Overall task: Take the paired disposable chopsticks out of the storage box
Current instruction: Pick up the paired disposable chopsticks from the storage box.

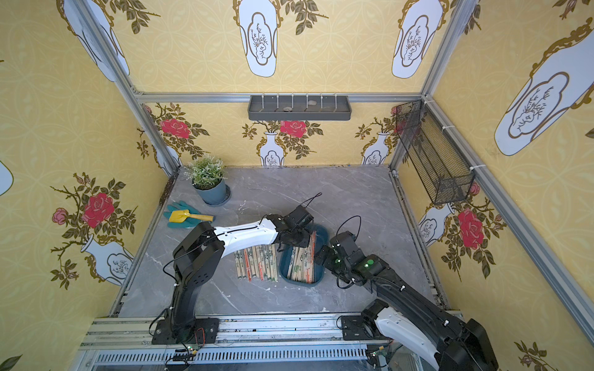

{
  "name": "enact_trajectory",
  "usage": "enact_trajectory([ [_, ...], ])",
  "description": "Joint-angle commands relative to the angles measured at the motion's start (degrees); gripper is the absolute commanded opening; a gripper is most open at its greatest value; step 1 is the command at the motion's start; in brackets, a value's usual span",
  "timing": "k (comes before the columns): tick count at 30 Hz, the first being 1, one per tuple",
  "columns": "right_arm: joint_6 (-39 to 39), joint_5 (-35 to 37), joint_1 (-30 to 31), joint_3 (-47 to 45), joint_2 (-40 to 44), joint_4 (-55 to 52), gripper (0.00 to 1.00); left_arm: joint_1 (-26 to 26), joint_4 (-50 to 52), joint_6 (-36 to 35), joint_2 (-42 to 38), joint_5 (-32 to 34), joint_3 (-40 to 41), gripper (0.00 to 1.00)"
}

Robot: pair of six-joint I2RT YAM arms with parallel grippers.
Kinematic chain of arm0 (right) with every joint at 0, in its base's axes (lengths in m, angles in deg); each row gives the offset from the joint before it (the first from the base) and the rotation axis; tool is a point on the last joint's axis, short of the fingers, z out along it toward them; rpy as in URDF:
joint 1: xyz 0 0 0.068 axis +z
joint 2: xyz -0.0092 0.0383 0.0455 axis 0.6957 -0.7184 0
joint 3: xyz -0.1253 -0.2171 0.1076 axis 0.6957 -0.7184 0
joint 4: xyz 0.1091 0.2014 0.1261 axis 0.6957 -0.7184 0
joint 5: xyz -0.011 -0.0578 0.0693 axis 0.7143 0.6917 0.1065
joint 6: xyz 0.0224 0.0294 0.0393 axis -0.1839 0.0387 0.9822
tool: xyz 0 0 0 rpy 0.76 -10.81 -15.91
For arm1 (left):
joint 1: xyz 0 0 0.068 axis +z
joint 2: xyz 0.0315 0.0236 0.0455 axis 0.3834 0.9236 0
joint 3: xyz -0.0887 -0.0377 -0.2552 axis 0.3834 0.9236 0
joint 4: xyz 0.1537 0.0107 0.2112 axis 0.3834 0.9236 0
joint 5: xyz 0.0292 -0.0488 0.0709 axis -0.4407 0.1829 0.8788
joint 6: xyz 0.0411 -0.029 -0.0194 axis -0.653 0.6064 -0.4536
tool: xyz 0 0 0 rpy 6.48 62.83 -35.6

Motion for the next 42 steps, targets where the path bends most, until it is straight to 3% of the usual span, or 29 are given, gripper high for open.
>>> enact_trajectory([
  [1, 0.3, -0.2, 0.0, -0.2, 0.0, 0.9, 0.97, 0.0, 0.6, -0.6, 1.0, -0.6, -0.3, 0.29],
  [12, -0.2, -0.6, 0.0, 0.4, -0.3, 1.1, 0.97, 0.0, 1.1, -0.7, 2.6, -0.7, -1.1, 0.27],
  [19, -0.2, -0.7, 0.0, 0.7, -0.5, 1.3, 0.97, 0.0, 1.6, -1.1, 2.7, -0.6, -1.2, 0.21],
  [32, -0.3, -0.7, -0.1, 0.6, -0.9, 1.5, 0.97, 0.0, 1.6, -1.4, -0.4, 0.3, -1.8, 0.01],
  [42, -0.7, -0.8, -0.3, 0.6, -1.9, 2.1, 0.97, 0.0, 1.7, -1.9, -2.4, 0.7, -2.8, 0.00],
])
